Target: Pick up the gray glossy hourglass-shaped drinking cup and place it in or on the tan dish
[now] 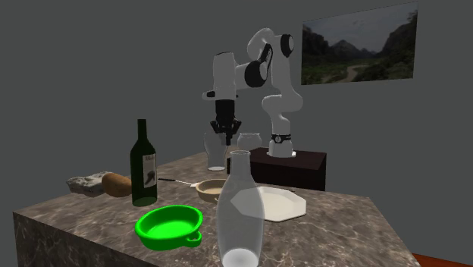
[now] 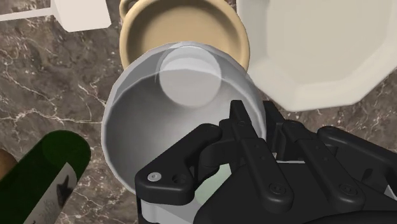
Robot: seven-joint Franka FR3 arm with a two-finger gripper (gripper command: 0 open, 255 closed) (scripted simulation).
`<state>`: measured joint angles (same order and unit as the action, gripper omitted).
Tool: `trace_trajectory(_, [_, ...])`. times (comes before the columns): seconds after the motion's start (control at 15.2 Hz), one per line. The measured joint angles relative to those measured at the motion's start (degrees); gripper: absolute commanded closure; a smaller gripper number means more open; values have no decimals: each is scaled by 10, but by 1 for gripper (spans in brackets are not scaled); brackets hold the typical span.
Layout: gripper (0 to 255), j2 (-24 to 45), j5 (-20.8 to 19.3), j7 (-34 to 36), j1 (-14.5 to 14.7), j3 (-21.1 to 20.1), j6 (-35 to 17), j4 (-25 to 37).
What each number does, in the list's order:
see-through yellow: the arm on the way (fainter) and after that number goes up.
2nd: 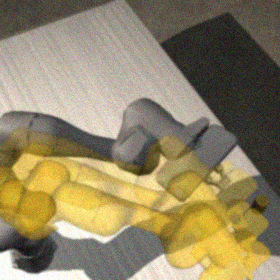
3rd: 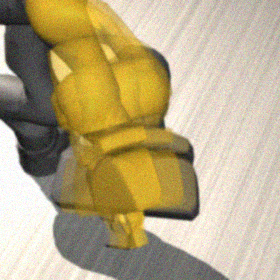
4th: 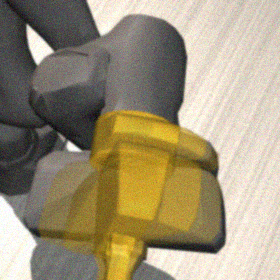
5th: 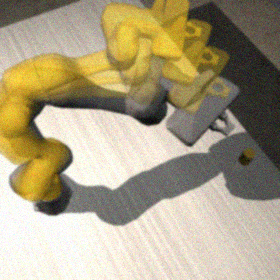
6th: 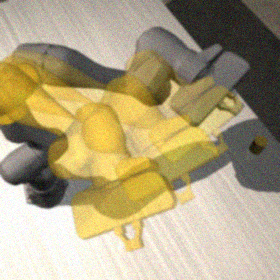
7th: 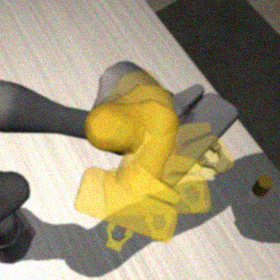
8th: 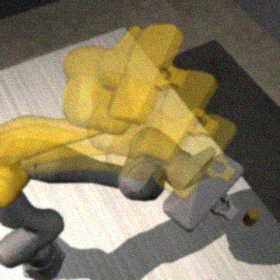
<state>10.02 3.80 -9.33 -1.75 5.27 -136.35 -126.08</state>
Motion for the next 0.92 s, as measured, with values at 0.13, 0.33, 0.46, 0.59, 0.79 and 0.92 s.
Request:
trace_trajectory(0.13, [255, 13, 3, -2, 0, -1, -14, -1])
trace_trajectory(0.33, [255, 28, 6, -5, -1, -2, -36, -8])
trace_trajectory(0.46, [255, 39, 9, -6, -1, -3, -49, -11])
trace_trajectory(0.59, [255, 50, 11, -8, -2, -4, -63, -14])
trace_trajectory(0.79, [255, 72, 16, -13, -3, -6, -84, -12])
trace_trajectory(0.92, [255, 78, 17, -14, -4, -6, -90, -12])
